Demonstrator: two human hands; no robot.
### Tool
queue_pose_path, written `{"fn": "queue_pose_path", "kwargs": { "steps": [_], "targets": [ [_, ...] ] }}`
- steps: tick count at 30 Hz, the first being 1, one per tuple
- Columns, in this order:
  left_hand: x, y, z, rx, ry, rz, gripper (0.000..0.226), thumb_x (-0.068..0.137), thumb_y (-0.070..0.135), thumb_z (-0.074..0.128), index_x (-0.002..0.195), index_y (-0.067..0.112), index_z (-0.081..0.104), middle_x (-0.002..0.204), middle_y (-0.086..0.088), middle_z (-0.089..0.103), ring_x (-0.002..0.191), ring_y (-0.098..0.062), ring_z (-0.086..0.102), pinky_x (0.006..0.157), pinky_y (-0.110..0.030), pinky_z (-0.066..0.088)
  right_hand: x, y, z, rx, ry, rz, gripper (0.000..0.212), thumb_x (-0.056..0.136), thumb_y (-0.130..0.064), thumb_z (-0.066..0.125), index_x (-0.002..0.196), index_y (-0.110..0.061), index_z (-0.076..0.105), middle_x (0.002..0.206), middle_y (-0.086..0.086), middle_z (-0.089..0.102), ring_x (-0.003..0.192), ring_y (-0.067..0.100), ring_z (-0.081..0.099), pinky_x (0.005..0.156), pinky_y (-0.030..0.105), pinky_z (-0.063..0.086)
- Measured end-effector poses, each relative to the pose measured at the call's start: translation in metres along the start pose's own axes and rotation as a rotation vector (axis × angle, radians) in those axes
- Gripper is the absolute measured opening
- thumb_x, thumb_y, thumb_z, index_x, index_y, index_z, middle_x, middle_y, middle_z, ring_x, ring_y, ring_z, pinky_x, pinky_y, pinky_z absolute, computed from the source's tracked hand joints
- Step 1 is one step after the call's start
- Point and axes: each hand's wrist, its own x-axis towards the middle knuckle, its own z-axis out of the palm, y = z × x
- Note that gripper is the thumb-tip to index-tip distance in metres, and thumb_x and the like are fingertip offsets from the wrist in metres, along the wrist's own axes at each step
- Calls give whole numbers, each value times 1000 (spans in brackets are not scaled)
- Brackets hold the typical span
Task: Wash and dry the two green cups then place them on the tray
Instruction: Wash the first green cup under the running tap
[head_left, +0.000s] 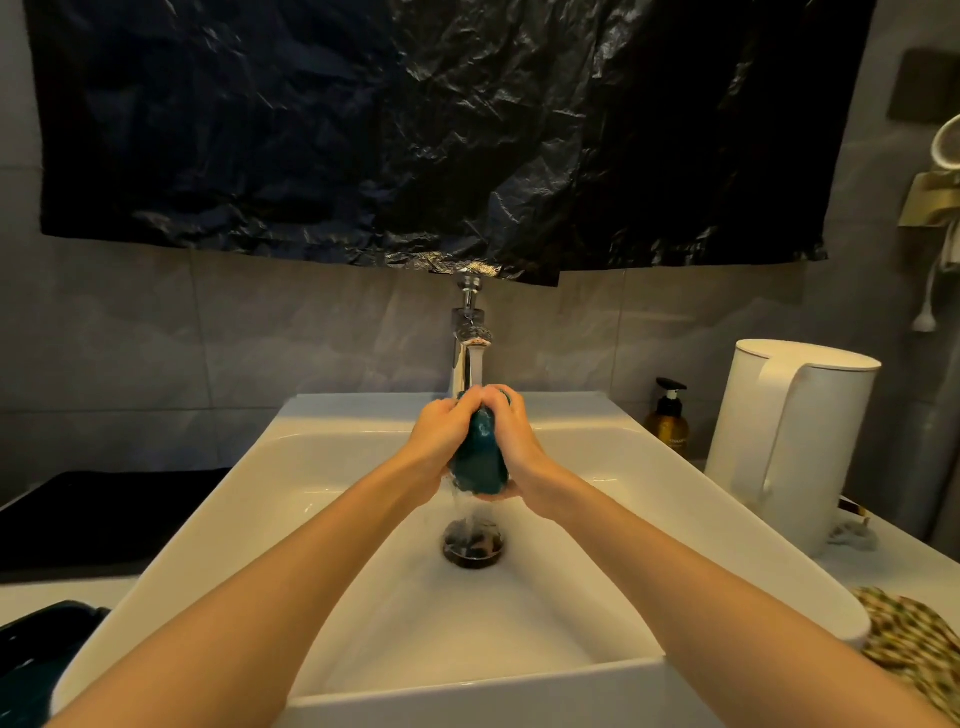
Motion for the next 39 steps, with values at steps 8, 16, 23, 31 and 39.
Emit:
{"fn": "queue_pose_path", "kwargs": {
  "steps": [8,16,23,31,39],
  "targets": [
    [2,-1,-6,53,-231,4,32,93,32,54,119,12,54,114,-10,62,105,-25,60,89,-36,53,-6,-9,-13,271,-81,307,47,89,-65,40,99,-22,55,101,12,59,92,23,55,82,41,51],
    [8,5,-17,-308,-138,-201,40,96,41,46,125,14,54,117,-13,63,104,-25,62,84,-38,55,0,11,-3,-86,-57,-390,64,83,-57,48,140,-35,30,131,6,46,113,19,53,94,38,51],
    [1,5,-13,-157,-274,-47,36,95,38,49,119,13,58,108,-12,63,98,-23,61,85,-40,54,-2,1,-5,203,-16,-160,49,80,-57,47,125,-37,43,126,8,52,109,25,57,77,39,57],
    [0,-3,-3,-65,-168,-17,23,95,33,50,109,17,58,110,-10,62,106,-24,59,92,-39,52,-2,-4,-11,205,-57,125,46,88,-67,38,121,-37,49,117,10,59,100,27,59,72,43,57],
    [-2,1,-3,-11,-23,-34,34,97,39,44,108,11,57,98,-11,62,83,-18,60,64,-27,49,-6,0,13,121,-61,119,53,81,-68,43,121,-35,50,114,9,57,101,24,58,70,40,55]
  ]
}}
